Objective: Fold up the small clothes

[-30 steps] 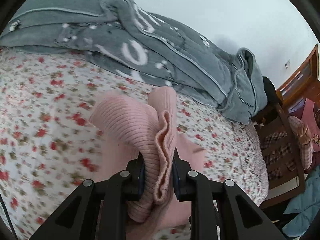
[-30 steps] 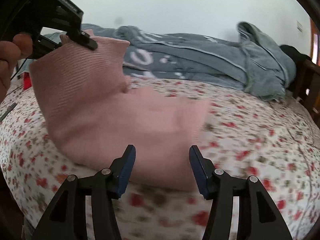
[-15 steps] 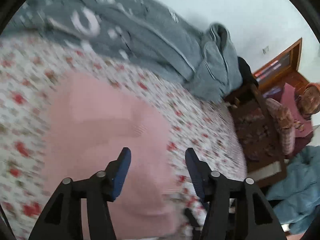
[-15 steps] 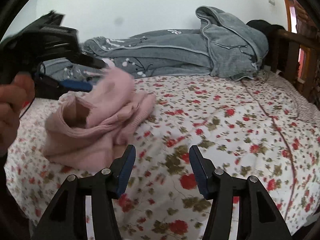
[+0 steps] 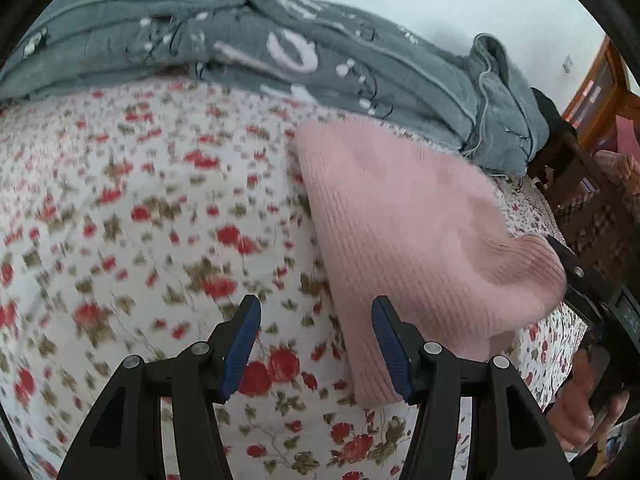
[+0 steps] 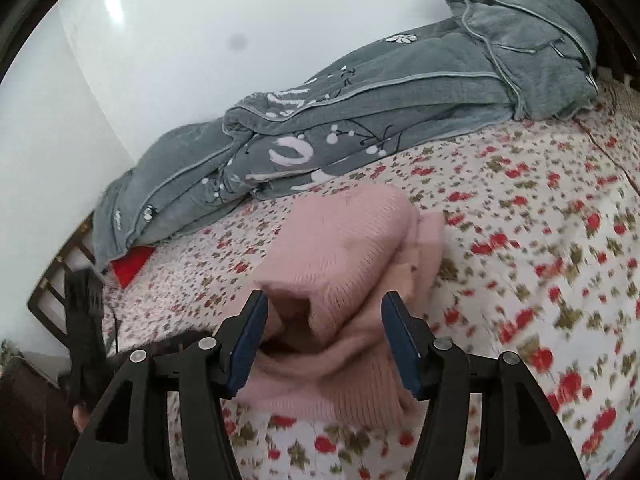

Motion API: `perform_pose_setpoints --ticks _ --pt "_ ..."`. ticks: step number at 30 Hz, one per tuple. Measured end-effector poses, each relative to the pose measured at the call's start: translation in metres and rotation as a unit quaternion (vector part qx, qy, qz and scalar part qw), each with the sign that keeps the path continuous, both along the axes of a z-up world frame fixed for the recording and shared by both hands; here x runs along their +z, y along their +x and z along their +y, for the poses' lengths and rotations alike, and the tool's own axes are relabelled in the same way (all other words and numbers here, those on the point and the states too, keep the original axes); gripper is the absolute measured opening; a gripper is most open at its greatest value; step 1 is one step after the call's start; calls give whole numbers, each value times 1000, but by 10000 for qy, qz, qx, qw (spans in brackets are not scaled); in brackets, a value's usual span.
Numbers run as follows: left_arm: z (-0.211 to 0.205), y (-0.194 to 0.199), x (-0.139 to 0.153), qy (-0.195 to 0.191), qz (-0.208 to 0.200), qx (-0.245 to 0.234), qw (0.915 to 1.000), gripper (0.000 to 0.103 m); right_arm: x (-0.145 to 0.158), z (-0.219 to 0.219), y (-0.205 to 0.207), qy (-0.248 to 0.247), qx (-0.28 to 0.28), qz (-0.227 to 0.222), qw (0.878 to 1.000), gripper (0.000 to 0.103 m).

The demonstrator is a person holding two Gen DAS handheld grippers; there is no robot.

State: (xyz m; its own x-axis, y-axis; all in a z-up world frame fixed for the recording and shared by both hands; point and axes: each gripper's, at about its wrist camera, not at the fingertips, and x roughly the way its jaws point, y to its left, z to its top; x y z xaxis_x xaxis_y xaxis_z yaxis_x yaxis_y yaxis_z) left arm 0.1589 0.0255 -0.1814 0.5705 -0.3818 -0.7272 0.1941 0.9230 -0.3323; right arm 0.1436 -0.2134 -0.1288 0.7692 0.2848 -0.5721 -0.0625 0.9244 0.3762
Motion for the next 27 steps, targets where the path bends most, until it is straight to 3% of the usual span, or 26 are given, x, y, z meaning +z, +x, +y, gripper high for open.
perform_pose_setpoints --ticks 1,3,4,7,9,14,18,21,23,26,27 --pt "-1 2 -2 -63 27 -2 10000 56 -3 6 6 -116 46 120 9999 60" --pt "4 1 -4 -171 45 3 9998 56 -11 16 10 -352 300 301 9985 33" --pt "7 -1 -5 -196 43 5 9998 56 -12 15 7 -417 289 308 9982 31" --pt "10 -2 -9 -220 22 32 9997 56 -13 9 -8 -219 369 207 9989 32" --pt "8 1 -11 -299 55 30 9995 56 -12 9 -13 -84 429 206 9988 38" --pt "-9 5 -15 -96 93 -43 9999 54 -6 10 -16 131 399 69 9991 39" --pt "-17 6 -19 -181 190 -151 9995 52 5 3 -27 244 395 -94 9989 41" --pt "-26 7 -16 -151 175 -250 9994 49 16 6 -35 333 561 -241 9976 49" --pt "-28 7 -14 -96 144 -258 9995 49 20 17 -36 150 673 -329 9971 54" --pt "-15 6 -14 -304 167 -227 9991 49 6 33 -21 -628 312 -38 9975 54" --pt "-10 6 -14 -384 167 -207 9989 49 -4 32 -12 -742 202 171 9969 42"
